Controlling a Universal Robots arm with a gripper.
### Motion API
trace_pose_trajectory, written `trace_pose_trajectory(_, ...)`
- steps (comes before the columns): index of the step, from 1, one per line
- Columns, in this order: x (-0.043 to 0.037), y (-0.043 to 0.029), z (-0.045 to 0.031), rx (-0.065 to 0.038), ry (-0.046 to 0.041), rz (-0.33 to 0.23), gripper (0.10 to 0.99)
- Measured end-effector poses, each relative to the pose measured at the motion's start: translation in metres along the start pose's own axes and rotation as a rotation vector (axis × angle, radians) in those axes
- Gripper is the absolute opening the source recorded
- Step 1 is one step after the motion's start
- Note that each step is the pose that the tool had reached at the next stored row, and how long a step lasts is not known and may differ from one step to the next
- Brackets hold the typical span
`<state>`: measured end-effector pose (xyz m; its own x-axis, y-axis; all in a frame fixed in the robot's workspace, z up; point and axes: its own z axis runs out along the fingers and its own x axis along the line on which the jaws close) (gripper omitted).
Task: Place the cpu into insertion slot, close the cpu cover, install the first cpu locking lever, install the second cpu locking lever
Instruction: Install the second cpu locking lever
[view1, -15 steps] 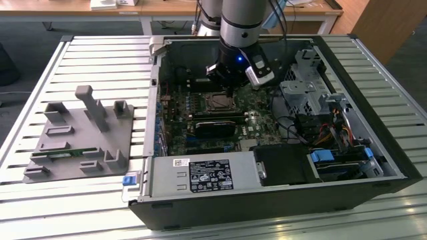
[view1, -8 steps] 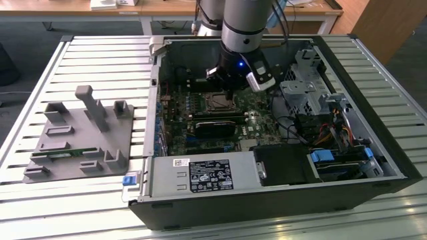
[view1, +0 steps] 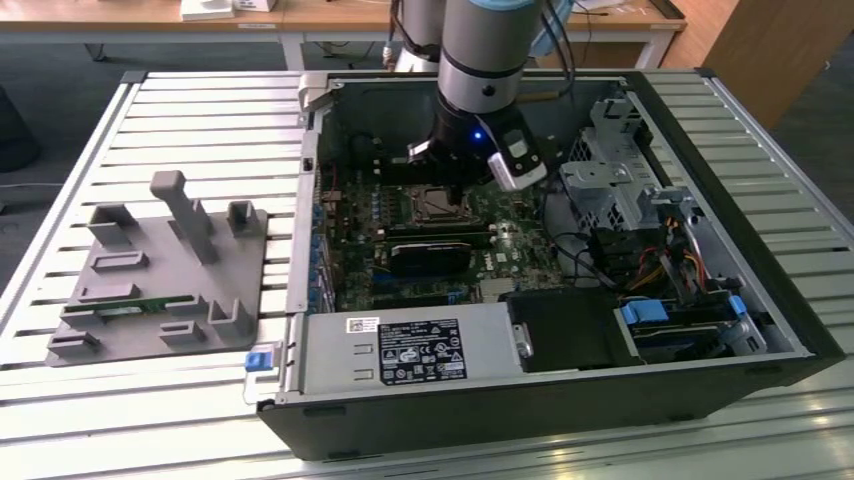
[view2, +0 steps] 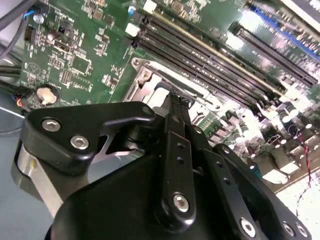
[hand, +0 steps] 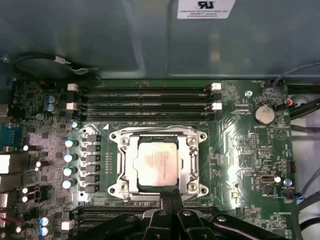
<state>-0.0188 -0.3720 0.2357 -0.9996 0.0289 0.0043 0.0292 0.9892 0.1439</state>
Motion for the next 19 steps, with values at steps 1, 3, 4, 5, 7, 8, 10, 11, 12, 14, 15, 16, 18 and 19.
trace_pose_trajectory(1, 0.0004, -0.0017, 0.0000, 0.000, 0.0000, 0.000, 0.106)
trace_pose_trajectory(3, 0.0012, -0.0062, -0.0003, 0.000, 0.0000, 0.000, 0.106)
trace_pose_trajectory(4, 0.0017, -0.0081, -0.0004, 0.000, 0.0000, 0.000, 0.106)
trace_pose_trajectory(5, 0.0026, -0.0099, -0.0005, 0.000, 0.0000, 0.000, 0.106)
trace_pose_trajectory(7, 0.0036, -0.0114, -0.0004, 0.000, 0.0000, 0.000, 0.106)
trace_pose_trajectory(8, 0.0036, -0.0115, -0.0003, 0.000, 0.0000, 0.000, 0.106)
trace_pose_trajectory(10, 0.0037, -0.0116, -0.0001, 0.000, 0.0000, 0.000, 0.106)
trace_pose_trajectory(11, 0.0039, -0.0119, -0.0001, 0.000, 0.0000, 0.000, 0.106)
trace_pose_trajectory(12, 0.0040, -0.0121, -0.0001, 0.000, 0.0000, 0.000, 0.106)
trace_pose_trajectory(14, 0.0042, -0.0124, 0.0000, 0.000, 0.0000, 0.000, 0.106)
trace_pose_trajectory(15, 0.0043, -0.0125, 0.0000, 0.000, 0.0000, 0.000, 0.106)
trace_pose_trajectory(16, 0.0043, -0.0127, 0.0000, 0.000, 0.0000, 0.000, 0.106)
trace_pose_trajectory(18, 0.0044, -0.0131, 0.0000, 0.000, 0.0000, 0.000, 0.106)
trace_pose_trajectory(19, 0.0044, -0.0133, 0.0000, 0.000, 0.0000, 0.000, 0.106)
